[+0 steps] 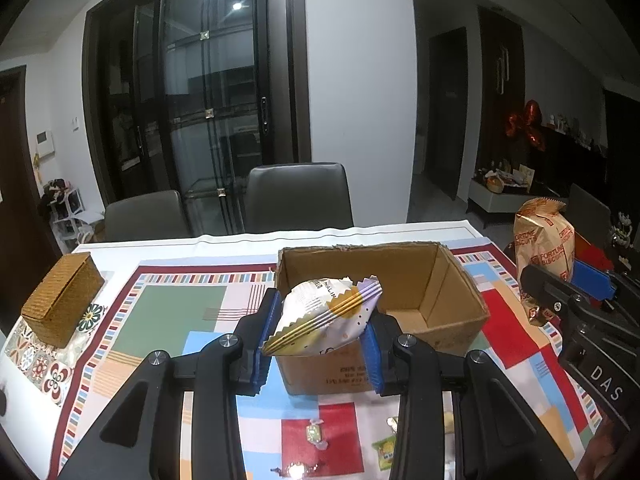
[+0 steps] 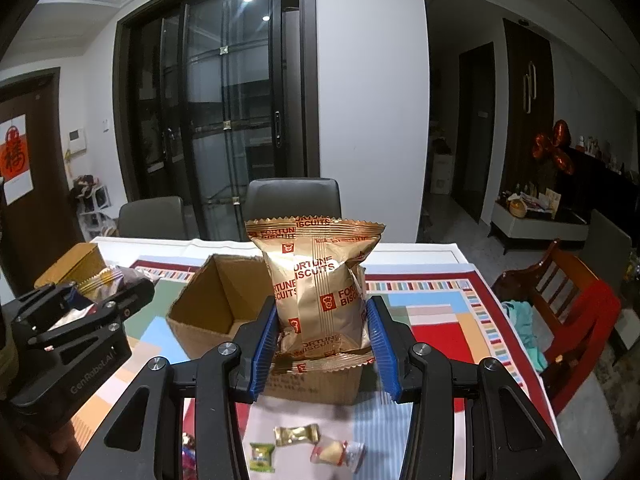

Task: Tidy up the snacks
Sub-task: 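Carry the gold packet and white pastry over the cardboard box with both tools, then open both tools to drop the snacks into the cardboard box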

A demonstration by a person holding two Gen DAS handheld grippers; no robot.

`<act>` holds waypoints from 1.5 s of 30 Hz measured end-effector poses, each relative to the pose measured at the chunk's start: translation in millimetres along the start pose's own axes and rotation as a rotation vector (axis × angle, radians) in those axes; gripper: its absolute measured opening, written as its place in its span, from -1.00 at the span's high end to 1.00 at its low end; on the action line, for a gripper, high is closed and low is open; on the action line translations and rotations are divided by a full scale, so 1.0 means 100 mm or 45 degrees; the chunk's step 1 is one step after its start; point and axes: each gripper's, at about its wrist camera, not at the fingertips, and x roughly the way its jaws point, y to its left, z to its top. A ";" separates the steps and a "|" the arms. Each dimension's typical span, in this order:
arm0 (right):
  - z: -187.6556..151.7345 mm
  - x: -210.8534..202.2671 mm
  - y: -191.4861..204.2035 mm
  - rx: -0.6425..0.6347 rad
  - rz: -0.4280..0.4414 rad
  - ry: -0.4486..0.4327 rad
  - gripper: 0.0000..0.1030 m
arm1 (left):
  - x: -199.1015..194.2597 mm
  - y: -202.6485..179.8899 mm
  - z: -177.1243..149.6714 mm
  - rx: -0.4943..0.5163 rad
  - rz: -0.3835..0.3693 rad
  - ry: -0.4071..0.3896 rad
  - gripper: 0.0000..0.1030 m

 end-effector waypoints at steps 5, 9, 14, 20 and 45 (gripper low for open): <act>0.11 0.15 -0.01 0.008 0.010 0.007 0.12 | 0.13 0.00 0.09 0.020 0.004 -0.013 0.27; 0.16 0.26 -0.02 0.008 0.008 0.014 0.12 | 0.24 -0.01 0.17 0.028 -0.027 -0.025 0.27; 0.18 0.40 -0.02 0.003 0.006 0.023 0.12 | 0.42 -0.01 0.26 0.051 -0.045 -0.027 0.27; 0.20 0.61 -0.04 0.025 0.035 0.063 0.12 | 0.62 0.04 0.32 0.017 -0.056 0.004 0.27; 0.19 1.20 -0.14 0.028 0.032 0.184 0.12 | 1.25 -0.07 0.27 0.047 -0.081 0.122 0.26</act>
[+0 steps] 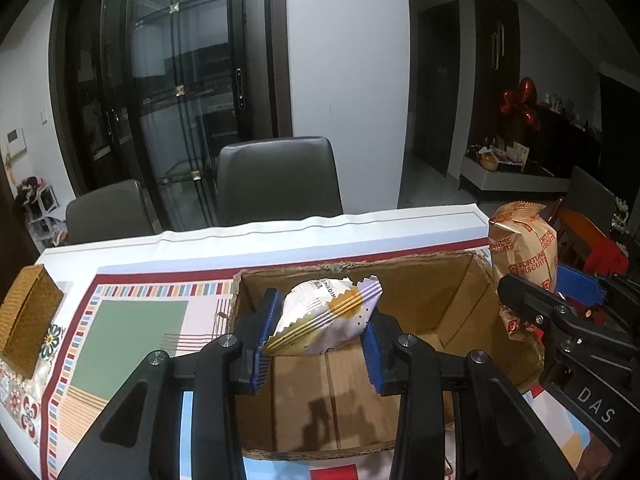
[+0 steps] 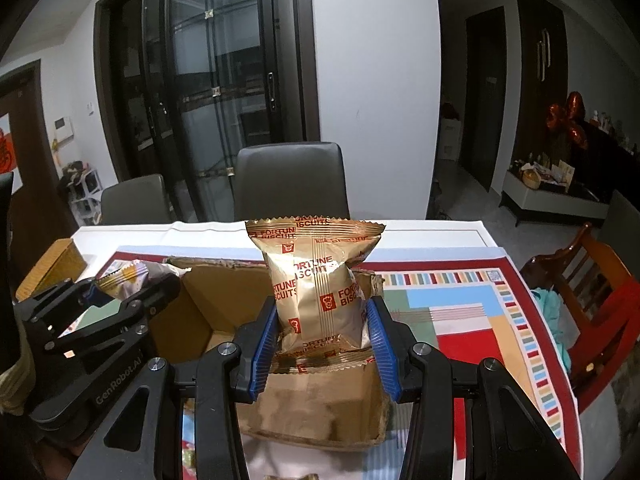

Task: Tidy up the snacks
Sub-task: 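Open both tools to drop the snacks into the cardboard box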

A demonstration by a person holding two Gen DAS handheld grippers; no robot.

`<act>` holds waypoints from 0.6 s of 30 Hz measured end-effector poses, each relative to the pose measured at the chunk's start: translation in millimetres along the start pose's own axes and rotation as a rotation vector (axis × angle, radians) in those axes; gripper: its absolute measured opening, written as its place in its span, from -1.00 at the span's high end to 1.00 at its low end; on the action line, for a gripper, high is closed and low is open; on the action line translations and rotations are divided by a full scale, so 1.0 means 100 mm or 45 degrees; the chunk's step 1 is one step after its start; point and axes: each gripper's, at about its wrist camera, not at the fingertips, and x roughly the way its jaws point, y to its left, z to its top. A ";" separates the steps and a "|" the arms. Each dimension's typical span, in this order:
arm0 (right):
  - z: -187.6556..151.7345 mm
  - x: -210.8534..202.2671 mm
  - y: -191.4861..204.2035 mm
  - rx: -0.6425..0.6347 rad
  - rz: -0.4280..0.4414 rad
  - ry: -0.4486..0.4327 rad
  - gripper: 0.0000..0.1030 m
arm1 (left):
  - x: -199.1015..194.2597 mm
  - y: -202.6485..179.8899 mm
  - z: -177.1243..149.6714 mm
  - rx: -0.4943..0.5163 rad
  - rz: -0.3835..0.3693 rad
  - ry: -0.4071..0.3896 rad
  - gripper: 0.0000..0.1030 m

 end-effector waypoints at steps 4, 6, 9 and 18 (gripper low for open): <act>-0.01 0.02 0.03 -0.020 0.012 0.016 0.09 | 0.01 0.00 0.00 0.004 0.002 0.006 0.13; -0.02 0.04 0.03 -0.028 0.016 0.029 -0.21 | 0.00 0.00 0.01 0.005 0.013 0.004 -0.13; -0.02 0.01 0.02 -0.034 -0.018 0.007 -0.51 | -0.03 0.01 0.01 0.008 0.031 -0.016 -0.33; 0.02 -0.10 -0.05 -0.006 -0.046 -0.011 -0.54 | -0.21 0.08 0.05 -0.013 0.075 -0.067 -0.81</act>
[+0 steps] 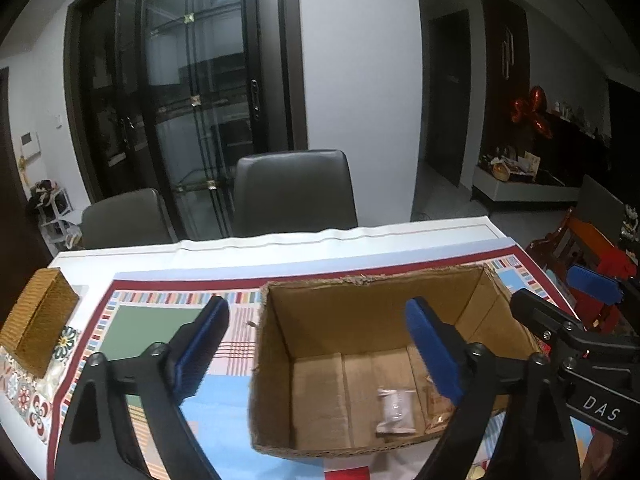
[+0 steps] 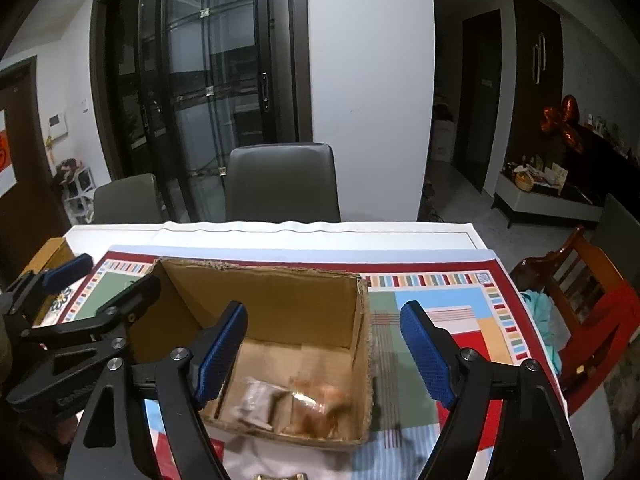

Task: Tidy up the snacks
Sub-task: 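Open both tools to drop the snacks into the cardboard box, then move both open tools back toward the remaining snacks on the table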

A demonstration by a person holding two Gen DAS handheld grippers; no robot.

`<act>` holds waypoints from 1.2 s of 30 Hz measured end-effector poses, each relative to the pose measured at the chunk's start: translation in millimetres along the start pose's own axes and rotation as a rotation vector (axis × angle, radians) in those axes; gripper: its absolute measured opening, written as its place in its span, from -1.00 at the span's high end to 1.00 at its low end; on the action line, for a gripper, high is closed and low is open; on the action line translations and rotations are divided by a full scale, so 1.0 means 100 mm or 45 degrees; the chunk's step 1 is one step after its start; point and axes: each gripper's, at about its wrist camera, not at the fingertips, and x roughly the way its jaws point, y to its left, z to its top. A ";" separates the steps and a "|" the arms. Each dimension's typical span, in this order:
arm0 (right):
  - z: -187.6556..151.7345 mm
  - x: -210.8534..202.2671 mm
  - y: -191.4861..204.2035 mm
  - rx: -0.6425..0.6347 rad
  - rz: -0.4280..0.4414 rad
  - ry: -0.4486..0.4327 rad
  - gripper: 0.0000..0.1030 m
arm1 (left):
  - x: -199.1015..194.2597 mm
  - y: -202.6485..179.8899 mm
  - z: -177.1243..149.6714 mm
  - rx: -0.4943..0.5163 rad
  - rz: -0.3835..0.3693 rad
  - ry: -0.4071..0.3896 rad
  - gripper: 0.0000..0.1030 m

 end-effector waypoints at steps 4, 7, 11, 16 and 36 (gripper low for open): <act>0.04 -0.09 0.02 0.002 0.004 -0.023 -0.54 | -0.10 0.03 0.05 0.002 0.015 -0.014 -0.82; 0.08 -0.17 0.04 0.006 0.009 -0.046 -0.54 | -0.17 0.06 0.09 -0.009 0.024 -0.018 -0.82; 0.14 -0.31 0.05 -0.006 0.012 -0.087 -0.54 | -0.28 0.10 0.13 -0.004 0.038 -0.042 -0.82; 0.18 -0.46 0.08 -0.021 0.013 -0.133 -0.54 | -0.38 0.10 0.16 0.004 0.044 -0.061 -0.82; -0.17 -0.64 -0.03 0.018 -0.011 -0.095 -0.54 | -0.65 0.07 -0.23 0.017 0.062 -0.041 -0.81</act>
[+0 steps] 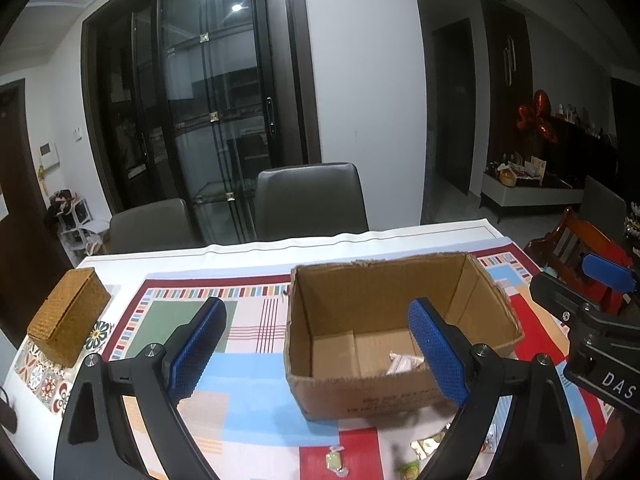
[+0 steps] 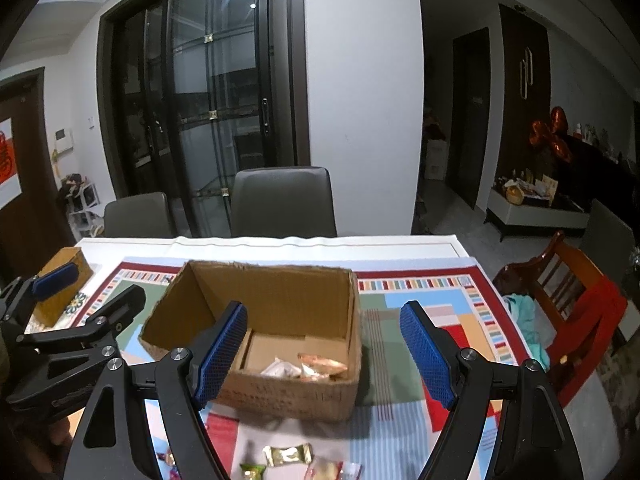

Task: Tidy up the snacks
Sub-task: 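Move both open tools back toward the remaining snacks on the table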

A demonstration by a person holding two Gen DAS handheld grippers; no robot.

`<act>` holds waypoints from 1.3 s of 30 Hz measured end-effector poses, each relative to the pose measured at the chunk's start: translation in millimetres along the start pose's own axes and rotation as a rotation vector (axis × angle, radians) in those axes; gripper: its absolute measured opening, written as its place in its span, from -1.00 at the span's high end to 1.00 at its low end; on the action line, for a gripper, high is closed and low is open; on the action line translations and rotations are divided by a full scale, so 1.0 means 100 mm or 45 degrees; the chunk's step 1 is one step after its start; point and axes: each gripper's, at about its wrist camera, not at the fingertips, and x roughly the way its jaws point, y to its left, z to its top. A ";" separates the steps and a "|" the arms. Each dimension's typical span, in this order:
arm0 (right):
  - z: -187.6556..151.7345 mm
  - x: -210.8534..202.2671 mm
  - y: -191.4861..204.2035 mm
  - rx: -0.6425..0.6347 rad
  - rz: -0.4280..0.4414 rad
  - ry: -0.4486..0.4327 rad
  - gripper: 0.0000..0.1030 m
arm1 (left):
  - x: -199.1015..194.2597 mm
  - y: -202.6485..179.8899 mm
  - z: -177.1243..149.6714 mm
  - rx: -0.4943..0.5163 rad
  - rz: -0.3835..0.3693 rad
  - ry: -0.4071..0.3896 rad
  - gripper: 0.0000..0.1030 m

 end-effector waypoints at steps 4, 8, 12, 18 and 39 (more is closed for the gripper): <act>-0.04 -0.04 -0.03 0.015 -0.009 0.007 -0.54 | -0.07 -0.01 -0.08 0.017 0.003 -0.001 -0.81; -0.11 -0.07 -0.05 0.031 -0.015 0.024 -0.54 | -0.11 0.00 -0.15 0.019 -0.002 0.007 -0.81; -0.17 -0.11 -0.03 0.028 -0.024 0.039 -0.54 | -0.15 0.00 -0.24 0.014 -0.013 0.019 -0.81; -0.29 -0.16 -0.03 0.050 -0.032 0.062 -0.54 | -0.23 0.00 -0.37 0.024 -0.013 0.027 -0.81; -0.83 -0.25 0.09 0.036 -0.034 0.189 -0.54 | -0.44 0.02 -0.91 0.041 -0.063 0.097 -0.81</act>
